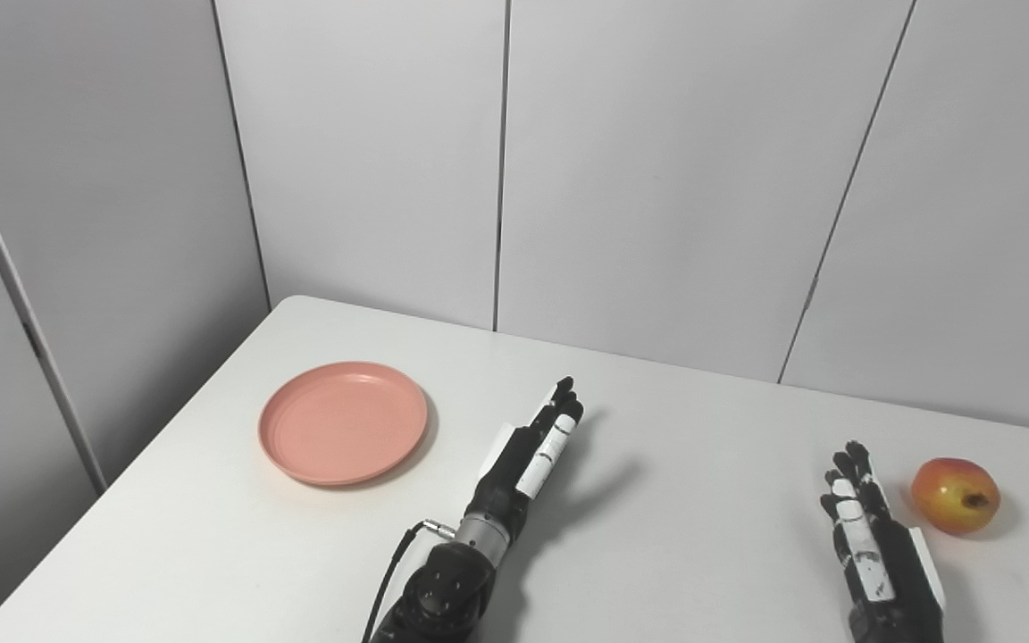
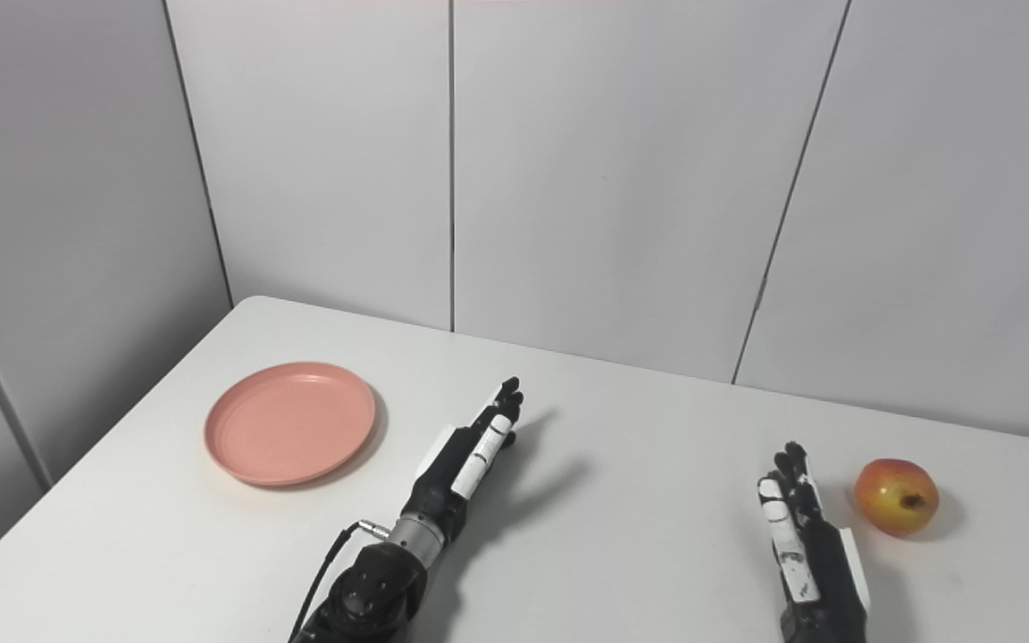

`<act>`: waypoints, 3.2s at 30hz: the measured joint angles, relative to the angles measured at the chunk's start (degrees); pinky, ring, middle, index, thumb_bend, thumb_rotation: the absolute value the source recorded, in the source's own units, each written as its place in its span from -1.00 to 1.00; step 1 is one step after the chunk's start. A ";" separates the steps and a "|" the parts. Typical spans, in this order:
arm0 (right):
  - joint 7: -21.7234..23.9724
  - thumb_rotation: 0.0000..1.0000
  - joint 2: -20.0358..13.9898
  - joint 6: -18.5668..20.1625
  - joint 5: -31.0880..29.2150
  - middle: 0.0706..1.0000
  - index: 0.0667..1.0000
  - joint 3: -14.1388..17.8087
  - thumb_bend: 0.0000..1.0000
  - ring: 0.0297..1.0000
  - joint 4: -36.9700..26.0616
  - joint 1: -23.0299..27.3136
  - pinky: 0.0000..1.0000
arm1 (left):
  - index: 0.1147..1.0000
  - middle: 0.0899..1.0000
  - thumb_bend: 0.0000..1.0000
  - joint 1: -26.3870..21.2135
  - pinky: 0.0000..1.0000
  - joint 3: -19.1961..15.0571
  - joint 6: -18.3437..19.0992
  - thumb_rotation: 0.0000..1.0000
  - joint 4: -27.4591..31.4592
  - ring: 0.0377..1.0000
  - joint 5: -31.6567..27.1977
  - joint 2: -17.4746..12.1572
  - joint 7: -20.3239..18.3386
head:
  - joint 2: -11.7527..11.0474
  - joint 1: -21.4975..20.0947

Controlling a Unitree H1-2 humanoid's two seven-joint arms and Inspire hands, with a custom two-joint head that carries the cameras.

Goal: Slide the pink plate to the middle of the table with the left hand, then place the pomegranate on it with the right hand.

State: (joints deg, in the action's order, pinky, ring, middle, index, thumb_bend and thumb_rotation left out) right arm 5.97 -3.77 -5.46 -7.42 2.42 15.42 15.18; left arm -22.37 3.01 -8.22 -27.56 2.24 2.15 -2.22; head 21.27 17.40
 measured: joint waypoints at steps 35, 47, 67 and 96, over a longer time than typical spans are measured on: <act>0.04 0.61 0.31 -0.04 0.72 1.00 1.00 -0.25 -0.02 1.00 -0.66 -0.25 1.00 | 0.98 0.98 0.03 0.98 0.87 -1.65 -2.66 1.00 1.61 0.93 -2.23 -0.33 1.20 | 0.70 -1.76; 0.37 0.68 0.27 -0.04 1.31 1.00 1.00 -0.47 -0.06 1.00 -0.62 -0.19 1.00 | 0.86 0.87 0.13 2.27 0.80 -5.30 -4.47 1.00 4.47 0.85 -8.40 0.02 1.24 | 0.88 -1.76; 0.05 0.66 0.27 -0.89 1.11 1.00 1.00 -0.09 -0.08 1.00 -0.15 0.09 1.00 | 0.81 0.83 0.14 2.98 0.76 -10.36 2.66 1.00 17.44 0.81 -10.01 -2.25 2.87 | 0.35 -0.80; 0.32 0.66 0.15 -1.25 1.56 1.00 1.00 -0.10 -0.11 1.00 0.06 0.20 1.00 | 0.53 0.57 0.25 0.17 0.57 -19.01 4.25 1.00 10.22 0.59 -9.59 -16.90 5.06 | 0.09 0.17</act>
State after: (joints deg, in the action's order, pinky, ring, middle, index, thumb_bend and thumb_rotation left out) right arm 6.29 -3.62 -6.71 -5.86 2.32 15.48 15.38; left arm -22.21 -16.01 -3.97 -17.34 -7.35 -14.75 2.85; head 21.36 17.58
